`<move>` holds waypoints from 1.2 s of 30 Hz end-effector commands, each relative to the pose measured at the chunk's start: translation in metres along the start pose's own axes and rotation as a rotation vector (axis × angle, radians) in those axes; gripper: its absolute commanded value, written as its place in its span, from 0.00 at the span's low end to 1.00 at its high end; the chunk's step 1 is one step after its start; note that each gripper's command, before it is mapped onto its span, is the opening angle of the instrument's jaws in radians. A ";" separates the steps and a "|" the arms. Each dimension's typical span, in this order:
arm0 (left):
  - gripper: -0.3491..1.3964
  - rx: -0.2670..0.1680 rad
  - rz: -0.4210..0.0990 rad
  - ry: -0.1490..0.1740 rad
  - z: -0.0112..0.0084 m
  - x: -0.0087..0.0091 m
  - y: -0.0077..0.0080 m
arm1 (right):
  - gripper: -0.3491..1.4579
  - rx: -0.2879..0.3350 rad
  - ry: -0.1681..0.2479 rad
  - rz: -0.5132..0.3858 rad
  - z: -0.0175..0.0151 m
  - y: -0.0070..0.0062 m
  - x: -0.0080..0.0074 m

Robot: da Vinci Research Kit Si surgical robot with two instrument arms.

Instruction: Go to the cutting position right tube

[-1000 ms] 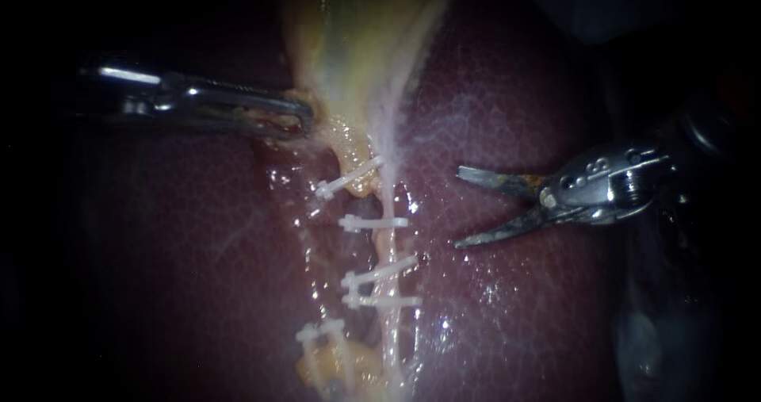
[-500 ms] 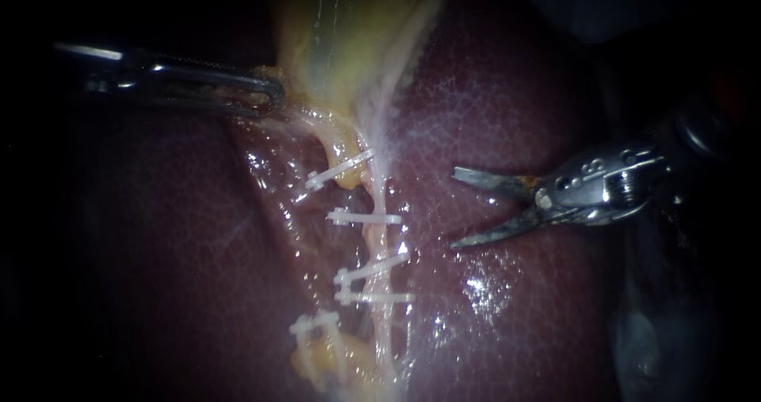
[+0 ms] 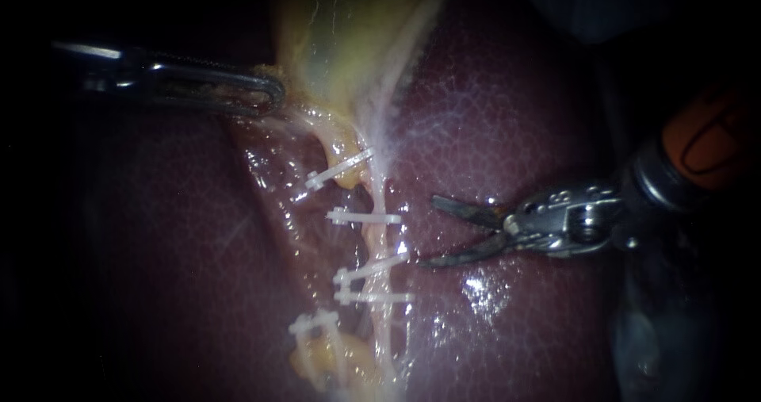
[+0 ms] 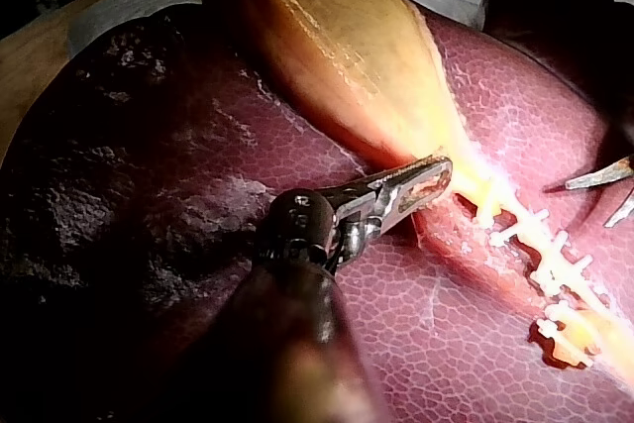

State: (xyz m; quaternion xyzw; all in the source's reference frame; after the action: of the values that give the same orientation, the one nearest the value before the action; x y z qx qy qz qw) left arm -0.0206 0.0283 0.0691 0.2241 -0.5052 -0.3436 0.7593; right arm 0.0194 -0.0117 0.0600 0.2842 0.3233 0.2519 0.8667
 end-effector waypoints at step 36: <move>0.00 -0.001 0.000 0.000 0.0001 0.0000 0.0000 | 0.92 0.359 0.198 0.189 0.0088 0.0032 0.0006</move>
State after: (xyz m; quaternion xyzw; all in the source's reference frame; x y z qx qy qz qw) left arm -0.0207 0.0283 0.0691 0.2239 -0.5049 -0.3440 0.7594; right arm 0.0253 -0.0118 0.0675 0.4416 0.4235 0.2986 0.7325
